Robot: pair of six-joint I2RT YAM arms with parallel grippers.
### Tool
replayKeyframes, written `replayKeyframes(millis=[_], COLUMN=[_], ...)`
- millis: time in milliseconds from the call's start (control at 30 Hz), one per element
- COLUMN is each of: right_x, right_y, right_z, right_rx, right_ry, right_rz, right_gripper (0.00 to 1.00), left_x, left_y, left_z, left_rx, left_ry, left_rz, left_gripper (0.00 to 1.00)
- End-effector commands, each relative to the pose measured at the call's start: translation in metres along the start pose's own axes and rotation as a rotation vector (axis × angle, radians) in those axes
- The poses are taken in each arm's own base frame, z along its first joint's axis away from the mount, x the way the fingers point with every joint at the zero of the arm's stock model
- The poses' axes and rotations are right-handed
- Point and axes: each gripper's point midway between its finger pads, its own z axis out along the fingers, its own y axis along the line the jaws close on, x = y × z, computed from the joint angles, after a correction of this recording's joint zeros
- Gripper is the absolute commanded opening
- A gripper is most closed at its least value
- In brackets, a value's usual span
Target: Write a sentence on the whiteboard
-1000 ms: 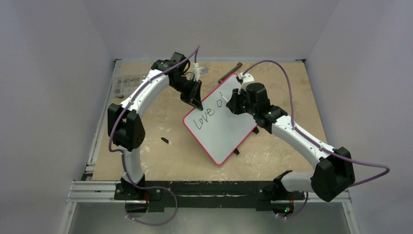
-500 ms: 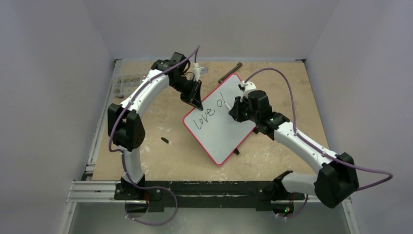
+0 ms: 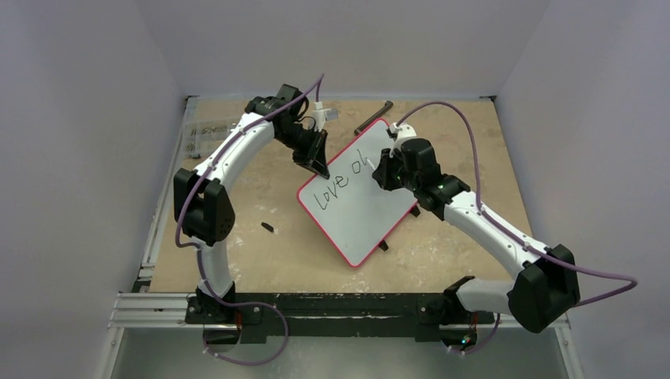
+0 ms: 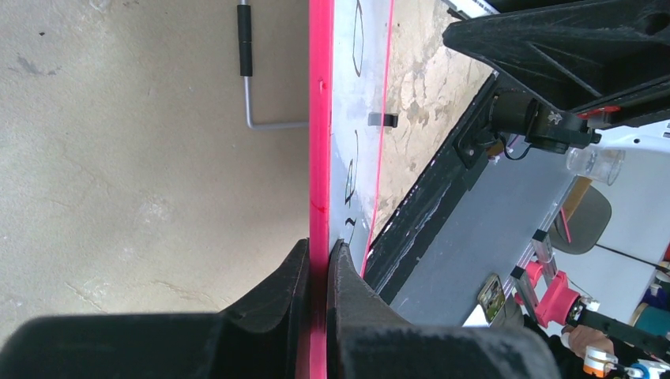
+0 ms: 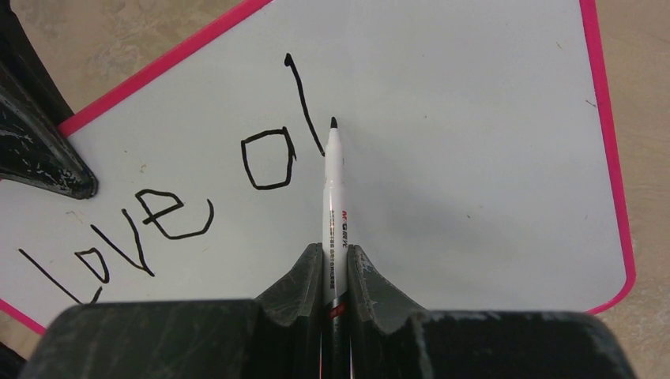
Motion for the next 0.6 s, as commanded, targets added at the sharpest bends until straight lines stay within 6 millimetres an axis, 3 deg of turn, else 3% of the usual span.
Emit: replayKeyframes(millis=[0,133,300,567], right_x=[-0.047,-0.069,-0.081,-0.081], right_y=[0.012,0.016,0.020,0.011], right_z=[-0.020,-0.026,-0.016,0.002], right_rx=[-0.028,-0.033,-0.036,-0.009], right_ry=[-0.125,-0.187,-0.193,-0.174], right_rz=[-0.004,0.005,0.007,0.018], right_gripper=[0.00,0.00,0.00,0.00], left_x=[-0.005,-0.005,-0.005,-0.005], left_y=[0.018,0.018,0.017,0.017], left_z=[-0.015,-0.015,-0.015,-0.015], left_rx=[-0.137,-0.138,-0.134,-0.134], left_ry=[-0.037,-0.038,-0.038,-0.038], left_rz=[0.075,0.075,0.075,0.074], left_gripper=[0.00,0.00,0.00,0.00])
